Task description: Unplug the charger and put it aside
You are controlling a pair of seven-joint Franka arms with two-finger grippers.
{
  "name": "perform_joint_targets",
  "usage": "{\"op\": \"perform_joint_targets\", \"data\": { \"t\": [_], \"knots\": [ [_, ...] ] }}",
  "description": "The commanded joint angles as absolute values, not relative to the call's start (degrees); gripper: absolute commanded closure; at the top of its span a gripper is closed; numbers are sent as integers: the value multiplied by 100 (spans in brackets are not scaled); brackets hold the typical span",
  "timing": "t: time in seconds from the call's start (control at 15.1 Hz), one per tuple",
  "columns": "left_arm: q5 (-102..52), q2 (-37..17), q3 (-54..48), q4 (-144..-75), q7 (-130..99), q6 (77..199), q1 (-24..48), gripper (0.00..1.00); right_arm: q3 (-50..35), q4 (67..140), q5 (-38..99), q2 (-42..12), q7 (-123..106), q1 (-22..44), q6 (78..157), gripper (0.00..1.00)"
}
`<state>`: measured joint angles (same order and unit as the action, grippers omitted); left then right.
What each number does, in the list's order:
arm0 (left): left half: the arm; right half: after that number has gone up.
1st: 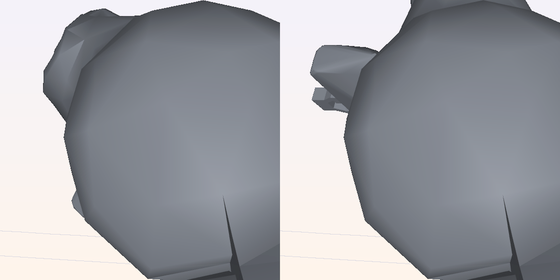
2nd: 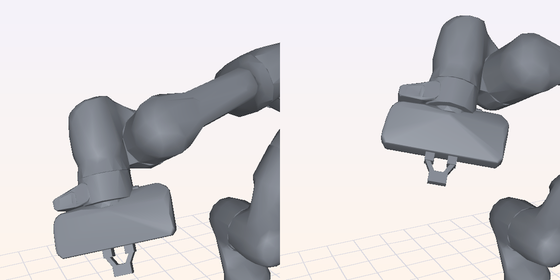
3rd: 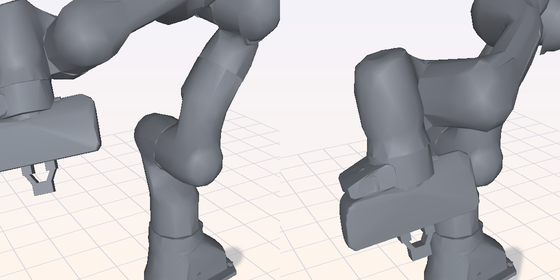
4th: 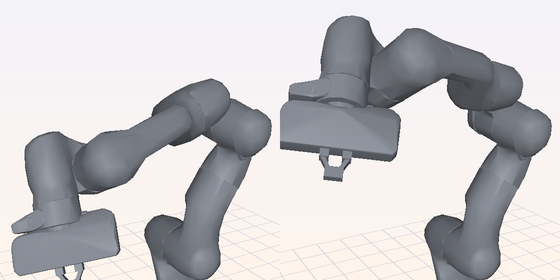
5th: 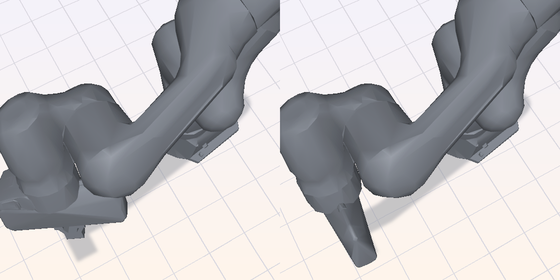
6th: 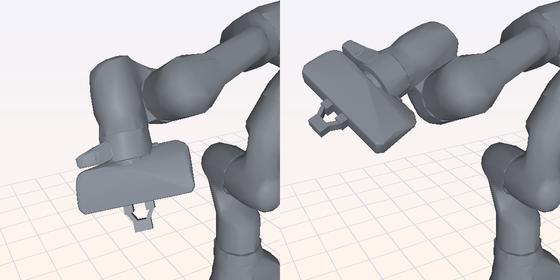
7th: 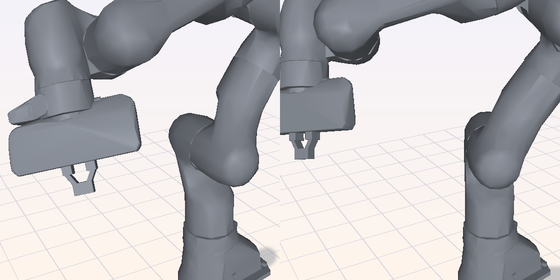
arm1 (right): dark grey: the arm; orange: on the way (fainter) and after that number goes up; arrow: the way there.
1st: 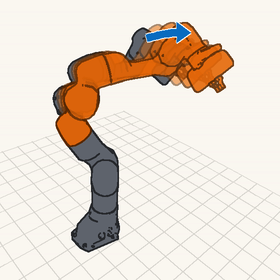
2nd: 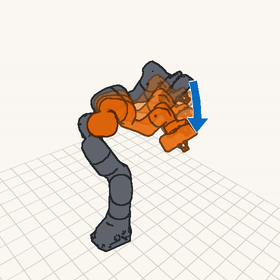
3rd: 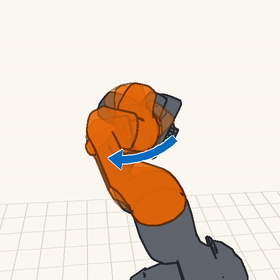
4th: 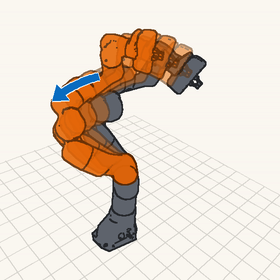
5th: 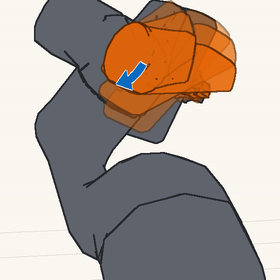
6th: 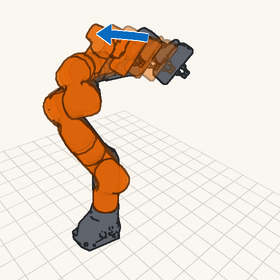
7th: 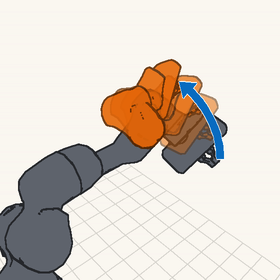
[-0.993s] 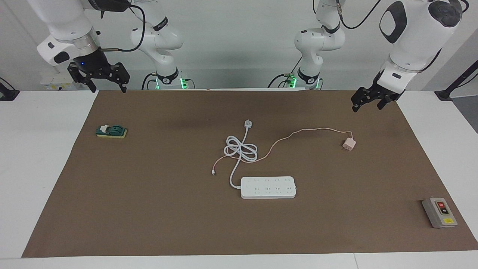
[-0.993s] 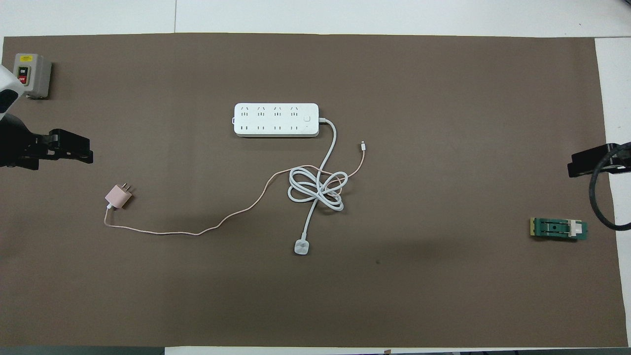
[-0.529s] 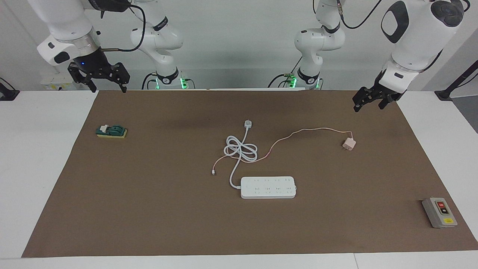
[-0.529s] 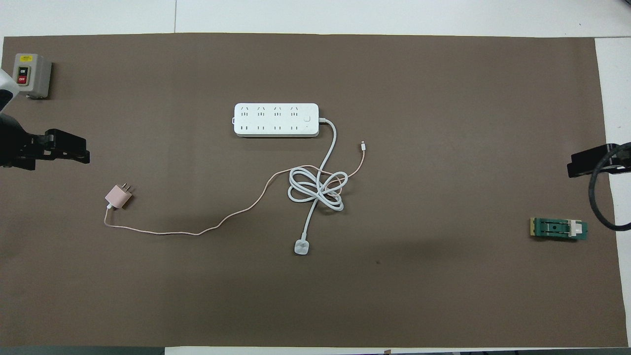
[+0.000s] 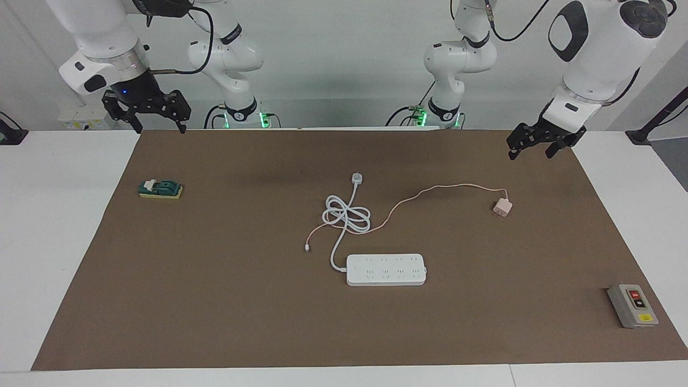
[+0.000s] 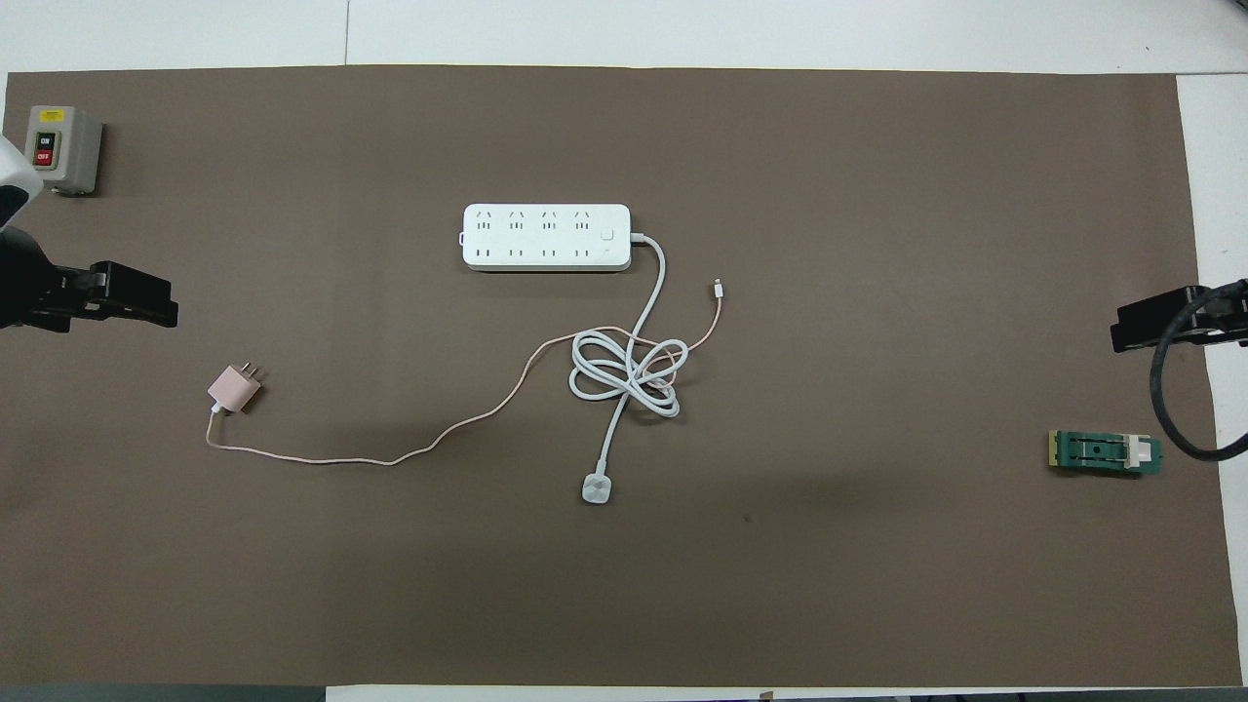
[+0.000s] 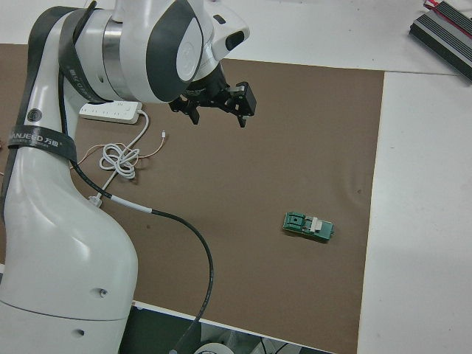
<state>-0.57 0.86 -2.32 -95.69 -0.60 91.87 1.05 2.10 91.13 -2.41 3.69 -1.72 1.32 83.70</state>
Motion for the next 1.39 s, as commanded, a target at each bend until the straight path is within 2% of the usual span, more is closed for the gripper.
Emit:
{"op": "perform_joint_targets", "data": {
  "t": [0.0, 1.32],
  "knots": [
    [-132, 202, -202, -9650, 105, 9070, 97, 0, 193, 9255, -264, 475, -105, 123, 8464, 0],
    [-176, 167, -193, -9650, 61, 9140, 79, 0, 193, 9255, -264, 475, -114, 114, 8473, 0]
  ]
}}
